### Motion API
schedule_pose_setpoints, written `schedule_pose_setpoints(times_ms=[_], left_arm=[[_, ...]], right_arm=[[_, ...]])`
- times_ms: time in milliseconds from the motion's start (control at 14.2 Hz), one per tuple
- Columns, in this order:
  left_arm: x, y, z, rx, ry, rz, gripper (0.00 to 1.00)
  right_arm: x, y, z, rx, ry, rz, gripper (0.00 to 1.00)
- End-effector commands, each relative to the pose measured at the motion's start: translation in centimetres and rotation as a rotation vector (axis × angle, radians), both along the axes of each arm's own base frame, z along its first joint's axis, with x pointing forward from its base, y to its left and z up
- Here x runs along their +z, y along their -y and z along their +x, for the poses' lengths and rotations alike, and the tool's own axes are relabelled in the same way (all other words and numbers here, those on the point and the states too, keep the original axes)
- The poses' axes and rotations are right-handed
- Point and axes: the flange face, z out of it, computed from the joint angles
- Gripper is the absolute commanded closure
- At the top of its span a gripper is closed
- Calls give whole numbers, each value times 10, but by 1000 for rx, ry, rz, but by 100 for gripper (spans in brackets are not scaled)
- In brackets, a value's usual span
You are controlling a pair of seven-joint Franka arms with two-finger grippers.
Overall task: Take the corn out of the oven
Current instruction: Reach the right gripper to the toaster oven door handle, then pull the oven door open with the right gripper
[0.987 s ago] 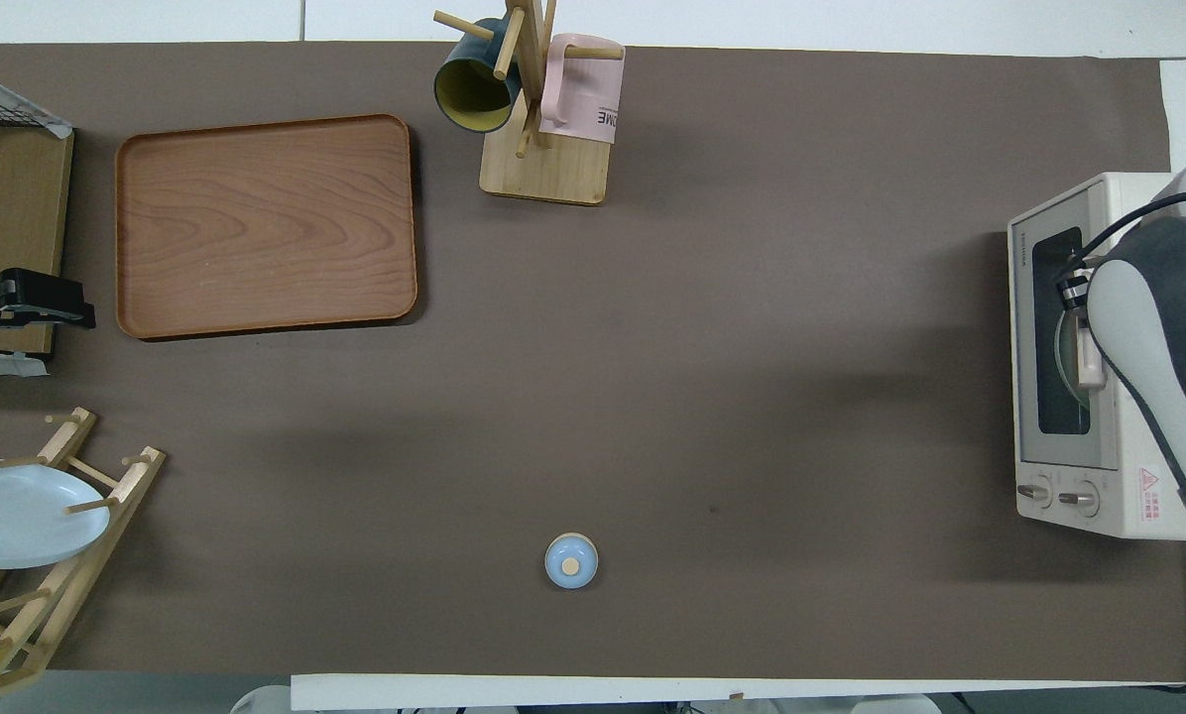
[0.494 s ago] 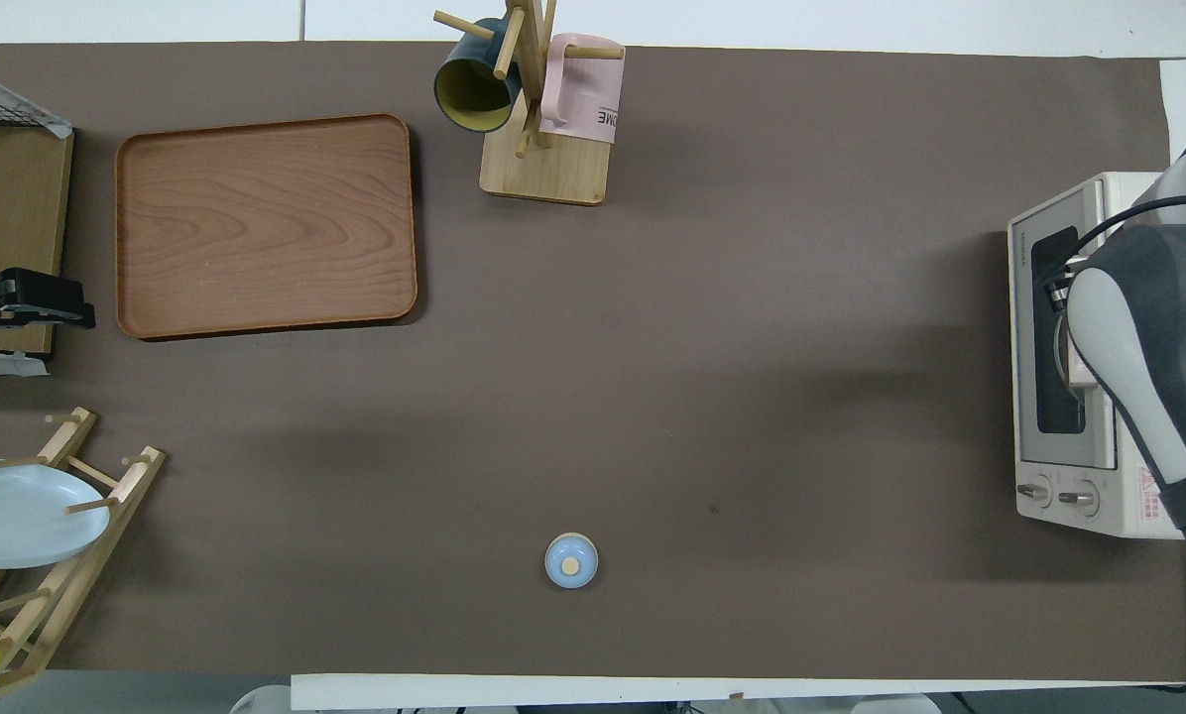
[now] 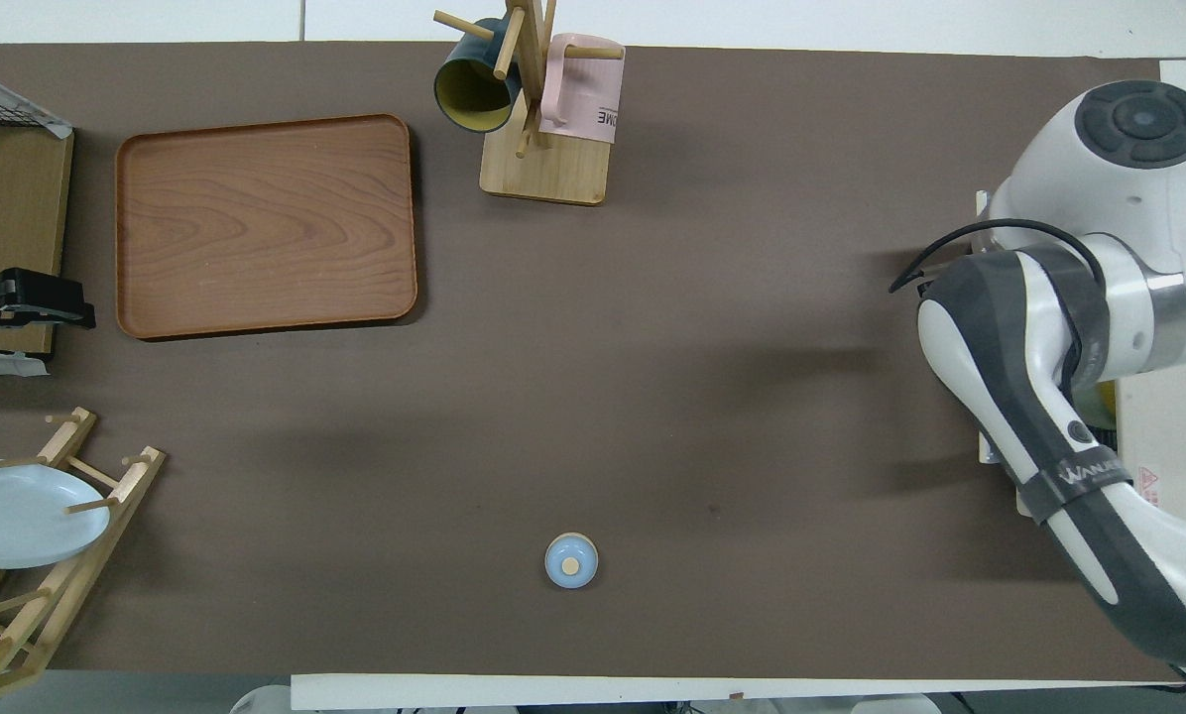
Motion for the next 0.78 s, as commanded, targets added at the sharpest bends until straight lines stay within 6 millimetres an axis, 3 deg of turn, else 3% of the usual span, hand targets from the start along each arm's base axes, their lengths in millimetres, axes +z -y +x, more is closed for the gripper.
schedule_pose_setpoints(times_ms=[0,423,705], left_arm=[[2,-3,-1,-7,-11,12,0],[2,-3,-1,-7,-12,12,0],[2,-3,-1,-6,-11,12,0]], right_arm=[[-46,29,22,-21,33,-6,100],[-86,14,15,-50,51,14,100],[-93,7,13,-99,71,84,100]])
